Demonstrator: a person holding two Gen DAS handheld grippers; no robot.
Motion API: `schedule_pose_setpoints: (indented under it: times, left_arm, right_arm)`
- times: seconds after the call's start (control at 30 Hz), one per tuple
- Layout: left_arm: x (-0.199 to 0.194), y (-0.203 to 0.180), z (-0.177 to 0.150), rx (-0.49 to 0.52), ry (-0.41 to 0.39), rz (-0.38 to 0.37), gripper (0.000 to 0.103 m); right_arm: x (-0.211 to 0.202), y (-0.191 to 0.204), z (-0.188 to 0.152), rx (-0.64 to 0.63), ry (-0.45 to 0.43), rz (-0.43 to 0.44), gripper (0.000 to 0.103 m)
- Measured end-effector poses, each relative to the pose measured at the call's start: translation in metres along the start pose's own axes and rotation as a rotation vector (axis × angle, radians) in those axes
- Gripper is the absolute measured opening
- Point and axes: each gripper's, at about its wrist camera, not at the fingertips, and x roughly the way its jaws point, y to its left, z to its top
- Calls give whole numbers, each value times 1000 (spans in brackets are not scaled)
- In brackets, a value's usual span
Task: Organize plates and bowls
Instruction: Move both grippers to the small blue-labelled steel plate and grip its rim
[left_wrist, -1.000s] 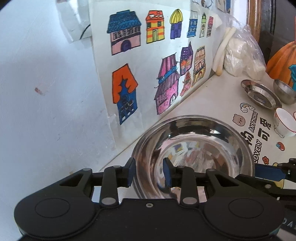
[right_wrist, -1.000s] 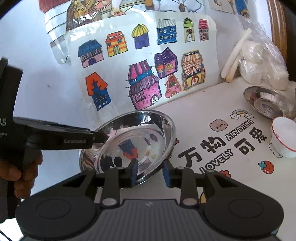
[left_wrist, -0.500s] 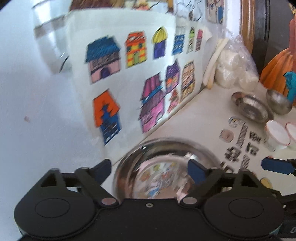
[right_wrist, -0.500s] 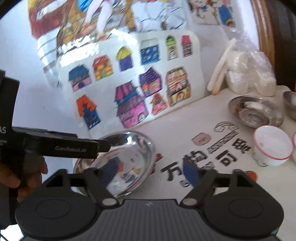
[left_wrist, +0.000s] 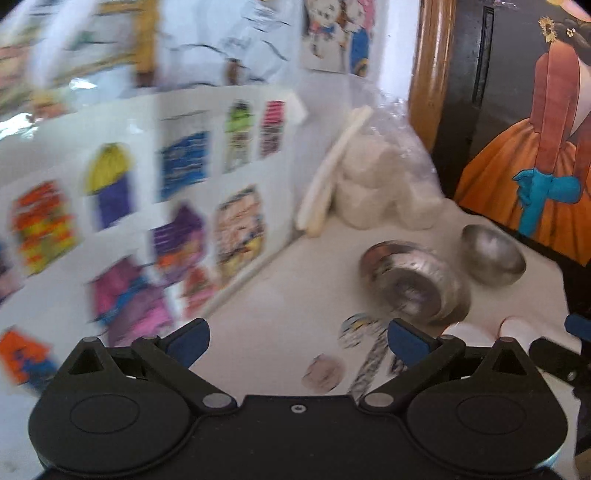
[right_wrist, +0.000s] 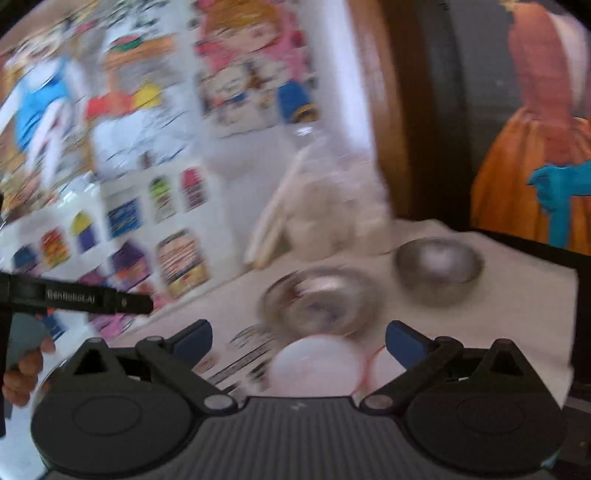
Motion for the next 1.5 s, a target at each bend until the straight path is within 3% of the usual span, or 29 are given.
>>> schedule_pose_setpoints:
  times: [0.13, 0.33, 0.73, 1.03, 1.23, 1.3, 1.5]
  left_arm:
    - [34, -18, 12, -36, 17, -16, 102]
    - [81, -21, 17, -127, 51, -19, 102]
    - [143, -35, 19, -172, 125, -61, 101]
    - [158, -33, 16, -217, 153, -129, 79]
    - [159, -32, 18, -221, 159, -170, 49]
    - [160, -32, 19, -222, 159, -177, 46]
    - [163, -35, 18, -218, 169, -197, 21]
  right_arm:
    - [16, -32, 17, 48, -33, -35, 102]
    - [55, -57, 20, 60, 4, -55, 91]
    - [130, -75, 17, 73, 189, -39, 80]
    - [155, -73, 17, 78, 275, -30, 66]
    - [168, -73, 15, 94, 312, -21, 42]
    - [170, -74, 15, 102, 318, -11, 40]
    - [172, -76, 14, 127, 322, 0, 29]
